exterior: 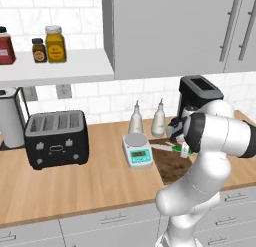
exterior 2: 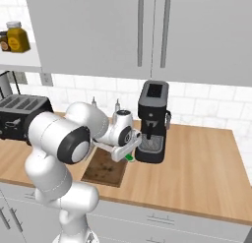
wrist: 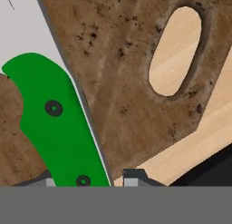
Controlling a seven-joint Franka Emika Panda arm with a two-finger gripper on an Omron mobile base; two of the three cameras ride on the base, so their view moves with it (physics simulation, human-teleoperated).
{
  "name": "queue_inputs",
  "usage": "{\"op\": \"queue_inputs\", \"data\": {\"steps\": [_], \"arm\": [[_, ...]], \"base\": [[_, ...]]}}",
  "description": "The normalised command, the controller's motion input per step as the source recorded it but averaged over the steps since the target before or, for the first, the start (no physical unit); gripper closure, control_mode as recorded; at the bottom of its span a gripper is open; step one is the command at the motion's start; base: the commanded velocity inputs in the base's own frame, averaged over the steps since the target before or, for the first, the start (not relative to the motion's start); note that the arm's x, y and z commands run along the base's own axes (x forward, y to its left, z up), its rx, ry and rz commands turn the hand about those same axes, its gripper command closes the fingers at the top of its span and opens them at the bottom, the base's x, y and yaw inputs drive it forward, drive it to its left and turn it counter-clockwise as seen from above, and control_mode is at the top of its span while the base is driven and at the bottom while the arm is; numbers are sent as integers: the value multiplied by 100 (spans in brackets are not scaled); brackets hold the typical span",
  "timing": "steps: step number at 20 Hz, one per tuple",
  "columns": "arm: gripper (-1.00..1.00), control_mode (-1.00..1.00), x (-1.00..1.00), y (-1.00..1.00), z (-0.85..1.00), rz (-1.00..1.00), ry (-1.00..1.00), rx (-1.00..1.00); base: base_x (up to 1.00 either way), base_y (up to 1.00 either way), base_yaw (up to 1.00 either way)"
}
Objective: Pick up the knife from the drawer and place it on the cutting board. Then place the meat from the plate to the cutting board.
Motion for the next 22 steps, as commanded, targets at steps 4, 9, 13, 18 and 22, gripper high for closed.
{"op": "queue_inputs", "data": {"steps": [4, 9, 13, 18, 22], "arm": [[-100, -100, 0, 53, -19, -5, 0, 0], [-100, -100, -30, 17, 0, -3, 0, 0], [-100, -100, -45, 19, 17, -1, -2, 0], [-100, -100, -53, 5, 50, -1, -7, 0], [-100, -100, -92, 0, 70, -7, -9, 1]], "base": [[0, 0, 0], [0, 0, 0], [0, 0, 0], [0, 0, 0], [0, 0, 0]]}}
